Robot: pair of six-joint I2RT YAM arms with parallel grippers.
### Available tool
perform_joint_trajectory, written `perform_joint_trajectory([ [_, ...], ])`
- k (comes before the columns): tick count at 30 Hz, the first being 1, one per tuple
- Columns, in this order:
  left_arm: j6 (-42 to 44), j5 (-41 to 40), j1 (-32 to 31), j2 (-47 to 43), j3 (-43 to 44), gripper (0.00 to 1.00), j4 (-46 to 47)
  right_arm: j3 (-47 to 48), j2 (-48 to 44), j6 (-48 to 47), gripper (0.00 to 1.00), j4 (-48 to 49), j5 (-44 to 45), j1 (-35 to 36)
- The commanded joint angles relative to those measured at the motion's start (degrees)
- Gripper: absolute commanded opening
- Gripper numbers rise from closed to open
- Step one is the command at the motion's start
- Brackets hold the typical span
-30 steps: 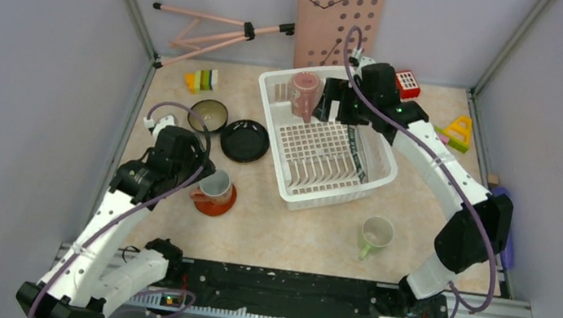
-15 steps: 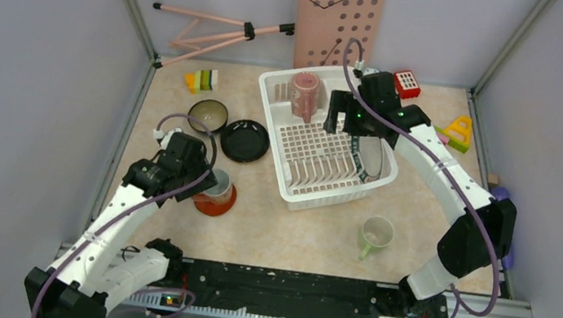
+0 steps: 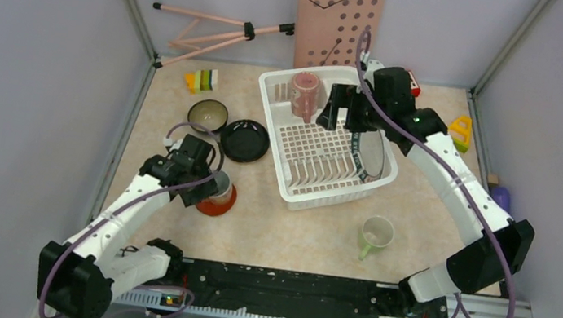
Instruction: Load the mixed dishes into the dish rack
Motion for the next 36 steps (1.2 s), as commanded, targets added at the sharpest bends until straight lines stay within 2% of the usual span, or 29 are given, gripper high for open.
perform_joint_trajectory([
  [1, -1.9, -0.1, 0.1, 0.3, -1.4, 0.48, 3.2, 2.5, -4.2, -0.2, 0.93, 3.5, -4.4, 0.5],
  [3, -1.9, -0.3, 0.1, 0.3, -1.9, 0.38, 3.7, 1.6, -5.1, 0.1, 0.93, 5.0, -5.5, 0.5],
  [6, -1.3, -0.9, 0.1, 0.2, -1.1, 0.06, 3.3, 0.2, -5.9, 0.4, 0.93, 7.0, -6.4, 0.5],
  [7, -1.1, -1.3, 0.1, 0.0, -0.5, 0.00, 2.6, 0.0, -5.7, 0.5, 0.93, 6.9, -6.6, 0.5],
  [13, 0.7, -0.6, 0.1, -3.3, 5.5, 0.00, -1.3, -1.3, -5.2, 0.9, 0.93, 8.2, -9.3, 0.5],
  [18, 2.8, 5.3, 0.2, -9.8, 12.3, 0.00, 0.7, -4.6, -5.7, -0.1, 0.93, 13.1, -17.4, 0.5],
  [21, 2.8, 13.3, 0.2, -13.4, 15.1, 0.00, 8.4, -6.7, -6.3, 1.5, 0.93, 16.4, -21.7, 0.5],
  [24, 4.3, 22.0, 0.2, -15.4, 14.5, 0.00, 20.1, -9.3, -7.5, 6.8, 0.95, 20.6, -25.7, 0.5],
  [26, 5.8, 26.1, 0.2, -16.5, 12.3, 0.00, 28.1, -11.6, -9.0, 11.2, 0.96, 24.1, -27.0, 0.5],
  [31, 6.8, 32.5, 0.2, -16.3, 4.9, 0.00, 49.9, -15.0, -12.5, 23.6, 0.99, 28.1, -23.8, 0.6],
  [34, 5.9, 40.6, 0.2, -14.6, -0.7, 0.00, 69.5, -16.2, -13.5, 31.6, 0.99, 30.5, -24.5, 0.5],
  [36, 4.4, 42.7, 0.2, -13.1, -2.9, 0.00, 78.2, -16.9, -13.8, 36.5, 0.99, 32.5, -26.9, 0.5],
])
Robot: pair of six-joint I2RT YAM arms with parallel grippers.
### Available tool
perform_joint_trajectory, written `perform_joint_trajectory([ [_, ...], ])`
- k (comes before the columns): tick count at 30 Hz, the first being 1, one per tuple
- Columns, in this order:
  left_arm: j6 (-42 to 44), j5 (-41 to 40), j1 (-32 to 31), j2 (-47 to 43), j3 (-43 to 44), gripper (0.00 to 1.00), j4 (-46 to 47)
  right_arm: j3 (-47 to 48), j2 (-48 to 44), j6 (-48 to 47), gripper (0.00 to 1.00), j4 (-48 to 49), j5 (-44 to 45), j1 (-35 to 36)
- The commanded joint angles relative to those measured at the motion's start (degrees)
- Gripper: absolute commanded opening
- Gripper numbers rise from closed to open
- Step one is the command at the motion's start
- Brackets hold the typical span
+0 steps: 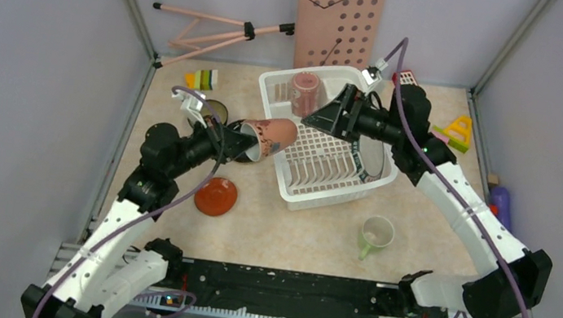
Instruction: Load the mixed dishes into the dish rack
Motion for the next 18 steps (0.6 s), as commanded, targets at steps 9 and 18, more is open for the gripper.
perform_joint_trajectory([
  [9, 1.4, 17.7, -0.5, 6.6, -6.3, 0.00, 52.7, -0.8, -0.8, 18.8, 0.99, 1.9, -4.9, 0.9],
  [18, 5.3, 19.8, -1.4, 8.9, -5.0, 0.00, 53.4, -1.5, 0.5, 24.9, 0.99, 9.3, -13.4, 1.7],
])
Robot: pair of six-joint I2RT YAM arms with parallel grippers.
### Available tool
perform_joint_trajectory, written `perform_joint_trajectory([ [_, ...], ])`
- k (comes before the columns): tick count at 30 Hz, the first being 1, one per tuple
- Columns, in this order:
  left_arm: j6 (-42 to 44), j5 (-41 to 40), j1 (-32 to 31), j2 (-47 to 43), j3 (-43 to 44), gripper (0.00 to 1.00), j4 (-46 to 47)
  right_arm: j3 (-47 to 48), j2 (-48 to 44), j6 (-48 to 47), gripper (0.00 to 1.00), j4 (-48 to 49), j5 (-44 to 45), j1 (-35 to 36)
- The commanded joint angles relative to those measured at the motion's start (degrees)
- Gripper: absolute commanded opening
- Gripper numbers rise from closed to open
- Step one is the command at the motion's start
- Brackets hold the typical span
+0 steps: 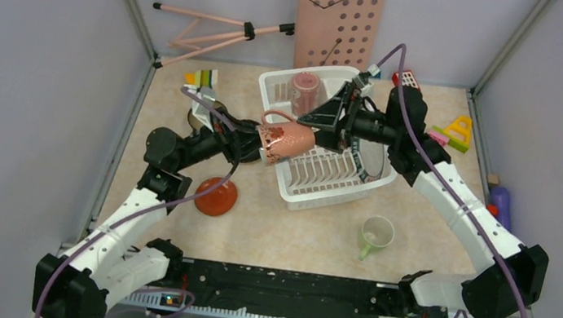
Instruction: Load the mixed dishes into the dish rack
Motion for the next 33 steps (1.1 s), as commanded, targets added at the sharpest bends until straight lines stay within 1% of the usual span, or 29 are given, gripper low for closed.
perform_joint_trajectory([
  [1, 1.9, 1.3, -0.5, -0.7, 2.7, 0.00, 10.7, 0.0, 0.6, 4.0, 0.99, 4.2, -5.7, 1.4],
  [4, 1.8, 1.9, -0.5, 0.2, 3.5, 0.00, 10.6, -0.5, 0.1, 5.4, 0.98, 5.2, -7.4, 1.6],
  [9, 1.4, 2.4, -0.5, 2.2, 4.4, 0.00, 11.7, 1.5, 0.4, 4.1, 0.88, 2.7, -7.1, 2.4],
  [13, 2.4, 2.3, -0.5, 3.4, 4.2, 0.00, 12.2, 1.3, 0.4, 4.0, 0.87, 1.3, -7.8, 2.4],
  [17, 2.2, 1.9, -0.5, 4.3, 4.2, 0.00, 12.8, -0.1, 0.3, 5.1, 0.88, 3.3, -8.8, 2.5],
  [20, 2.2, 1.4, -0.5, 5.0, 4.0, 0.00, 13.7, -0.8, 0.3, 5.8, 0.86, 4.5, -9.7, 2.6],
  [22, 2.5, 1.1, -0.5, 5.7, 4.0, 0.00, 14.2, -1.3, -0.1, 6.4, 0.83, 5.1, -9.9, 2.6],
  [23, 2.5, 1.4, -0.5, 6.1, 4.2, 0.00, 14.7, -1.6, -0.3, 6.7, 0.79, 6.7, -10.1, 2.6],
  [24, 2.1, 1.7, -0.5, 6.7, 4.2, 0.00, 15.4, -1.8, -0.5, 7.1, 0.73, 7.7, -10.1, 2.6],
  [27, 0.4, 2.7, -0.5, 8.8, 4.5, 0.00, 17.5, -2.2, -1.1, 8.1, 0.41, 9.5, -9.7, 2.5],
  [29, 0.0, 2.2, -0.5, 9.8, 4.1, 0.00, 18.4, -1.9, -1.1, 8.1, 0.27, 9.8, -9.6, 2.5],
  [30, 0.1, 1.5, -0.5, 10.1, 3.7, 0.04, 18.8, -1.8, -1.1, 8.2, 0.22, 9.8, -9.4, 2.5],
  [32, 0.3, -0.5, -0.5, 10.3, 2.6, 0.18, 19.4, -1.5, -1.0, 7.4, 0.10, 9.5, -8.6, 2.5],
  [33, 1.0, -1.1, -0.4, 10.3, 2.1, 0.24, 19.3, -1.2, -0.9, 6.7, 0.07, 8.6, -8.0, 2.2],
])
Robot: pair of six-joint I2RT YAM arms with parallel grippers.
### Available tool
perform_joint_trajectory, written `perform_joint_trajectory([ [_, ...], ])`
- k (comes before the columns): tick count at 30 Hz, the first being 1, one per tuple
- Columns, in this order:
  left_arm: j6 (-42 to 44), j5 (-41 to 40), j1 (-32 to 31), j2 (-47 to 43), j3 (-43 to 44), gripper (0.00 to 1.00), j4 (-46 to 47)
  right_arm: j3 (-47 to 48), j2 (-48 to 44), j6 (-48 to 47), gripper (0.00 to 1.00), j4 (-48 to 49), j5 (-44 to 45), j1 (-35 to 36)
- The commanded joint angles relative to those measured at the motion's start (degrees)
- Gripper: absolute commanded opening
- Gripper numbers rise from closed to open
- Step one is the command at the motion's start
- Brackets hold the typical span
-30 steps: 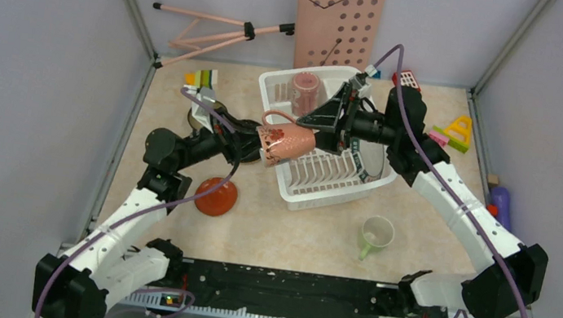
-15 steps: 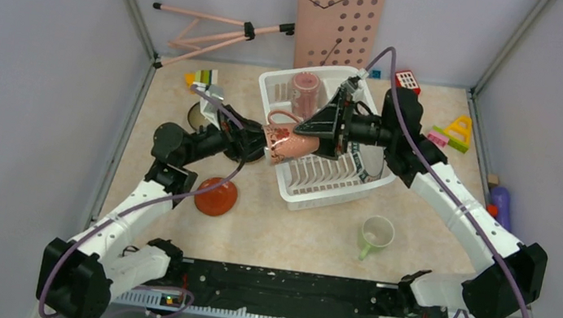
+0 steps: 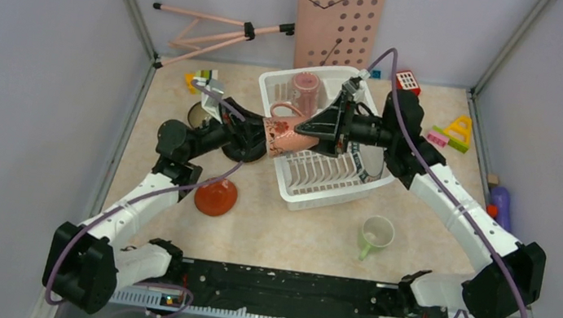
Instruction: Load the mixed dishes into the dish rack
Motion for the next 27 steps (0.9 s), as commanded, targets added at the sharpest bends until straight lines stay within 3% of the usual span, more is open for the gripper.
perform_joint_trajectory([
  [1, 1.1, -4.0, -0.5, 0.5, 0.5, 0.30, 6.9, 1.4, -1.1, -1.0, 0.05, 1.8, 0.5, 0.7],
  [5, 3.7, -5.7, -0.5, 1.0, -1.1, 0.50, 6.2, 2.2, -0.8, -4.5, 0.00, -2.1, 4.6, -1.3],
  [9, 4.7, -8.1, -0.5, 1.4, -2.4, 0.60, 5.9, 3.4, 0.0, -7.4, 0.00, -5.6, 6.3, -4.6],
  [11, 5.8, -9.4, -0.4, 1.2, -2.6, 0.76, 3.7, 3.6, 0.4, -9.0, 0.00, -7.2, 7.0, -7.0],
  [15, 9.0, -12.8, -0.4, -1.0, -2.9, 0.88, -3.7, 5.4, 1.2, -16.0, 0.00, -15.0, 13.5, -10.5],
  [20, 12.2, -19.4, -0.4, -6.6, -3.3, 0.92, -15.9, 10.0, 3.1, -26.6, 0.00, -21.9, 24.7, -11.1],
  [27, 15.6, -38.6, -0.4, -15.3, 1.1, 0.95, -42.1, 21.7, 9.7, -46.4, 0.00, -31.9, 36.2, -9.0],
])
